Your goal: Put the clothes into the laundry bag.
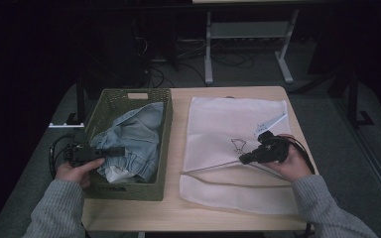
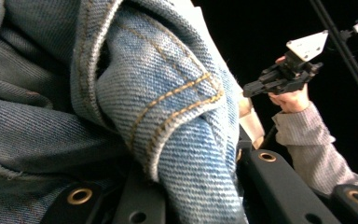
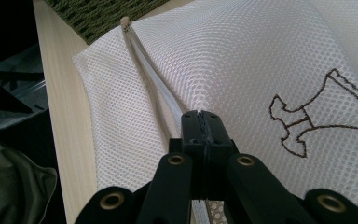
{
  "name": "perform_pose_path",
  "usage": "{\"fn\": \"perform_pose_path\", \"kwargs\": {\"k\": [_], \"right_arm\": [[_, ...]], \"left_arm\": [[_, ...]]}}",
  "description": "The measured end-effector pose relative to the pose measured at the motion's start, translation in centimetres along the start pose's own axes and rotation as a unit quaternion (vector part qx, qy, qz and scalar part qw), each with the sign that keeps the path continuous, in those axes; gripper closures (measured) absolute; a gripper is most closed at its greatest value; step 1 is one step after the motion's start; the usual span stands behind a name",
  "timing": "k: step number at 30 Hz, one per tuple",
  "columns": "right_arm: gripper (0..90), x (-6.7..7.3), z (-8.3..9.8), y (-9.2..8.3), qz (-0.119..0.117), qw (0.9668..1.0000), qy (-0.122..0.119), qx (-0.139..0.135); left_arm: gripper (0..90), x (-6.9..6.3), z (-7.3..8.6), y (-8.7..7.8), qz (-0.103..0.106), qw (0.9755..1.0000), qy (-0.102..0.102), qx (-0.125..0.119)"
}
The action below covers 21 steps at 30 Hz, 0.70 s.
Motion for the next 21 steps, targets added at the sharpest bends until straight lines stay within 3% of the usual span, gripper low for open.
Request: {"fn": "perform_pose_path", "kwargs": {"k": [10, 17, 21], "right_arm": [[89.6, -0.3, -0.8, -0.4, 0.001, 1.0, 0.002, -0.005], [89.6, -0.4, -1.8, -0.8, 0.0, 0.9999, 0.001, -0.011], [89.6, -0.5, -2.3, -0.9, -0.002, 0.9999, 0.0, -0.015]], "left_arm": [[75.9, -1.7, -1.3, -0.1, 0.034, 0.9989, -0.004, -0.031], [76.2, -5.0, -2.8, -0.4, 0.09, 0.9936, 0.006, -0.068], [76.1, -6.5, -3.1, -0.1, 0.101, 0.9925, 0.016, -0.067]]}}
Point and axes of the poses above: each handheld gripper's, and its own axes: y roughly forward along the jaws, z roughly out of its underside, x roughly to its left, the point moved 9 cm from there along y, roughly forward along the jaws, and after that the axes turned 14 degrees about -x, right-handed, at the moved point
